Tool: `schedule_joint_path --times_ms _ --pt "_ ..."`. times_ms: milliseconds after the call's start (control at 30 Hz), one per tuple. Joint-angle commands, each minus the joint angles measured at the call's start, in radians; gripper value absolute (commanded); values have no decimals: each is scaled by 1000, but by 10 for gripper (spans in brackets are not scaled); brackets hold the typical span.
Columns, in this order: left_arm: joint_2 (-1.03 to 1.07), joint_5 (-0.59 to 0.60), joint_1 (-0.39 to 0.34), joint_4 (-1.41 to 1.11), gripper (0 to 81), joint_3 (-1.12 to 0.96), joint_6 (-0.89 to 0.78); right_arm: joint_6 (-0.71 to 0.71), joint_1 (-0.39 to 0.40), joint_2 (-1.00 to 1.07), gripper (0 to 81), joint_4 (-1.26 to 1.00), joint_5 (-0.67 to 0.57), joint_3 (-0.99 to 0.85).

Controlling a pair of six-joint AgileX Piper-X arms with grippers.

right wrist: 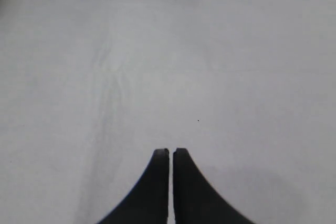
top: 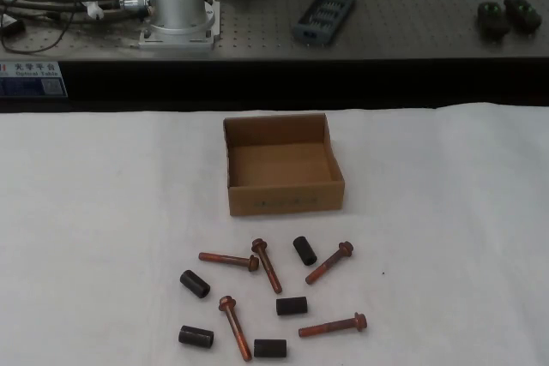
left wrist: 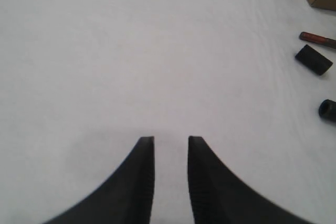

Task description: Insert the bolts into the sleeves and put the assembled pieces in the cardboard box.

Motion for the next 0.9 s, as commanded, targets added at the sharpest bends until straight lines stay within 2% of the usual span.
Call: schedule_joint_path --times_ms 0,200,300,333,433,567,733,867 --pt "0 52 -2 81 170 0 -21 -5 -4 -2 31 0 -4 -11" --pt "0 81 -2 33 170 0 -74 -3 -4 -2 31 -12 -4 -11" --pt "0 85 -2 -11 163 0 -196 0 -4 -2 31 -69 -4 -11" --pt "0 98 -2 -33 144 0 -215 9 -4 -2 31 -102 -12 -11" --pt "0 177 -2 -121 10 0 -206 90 -4 -2 31 -229 -59 -11" --pt "0 255 -2 -218 7 0 -192 233 -3 -2 31 -326 -133 -11" --pt "0 267 -4 -210 7 -23 -121 305 0 -2 31 -285 -273 -11" --pt "0 295 -14 -202 7 -68 -108 332 0 -2 31 -271 -285 -16"
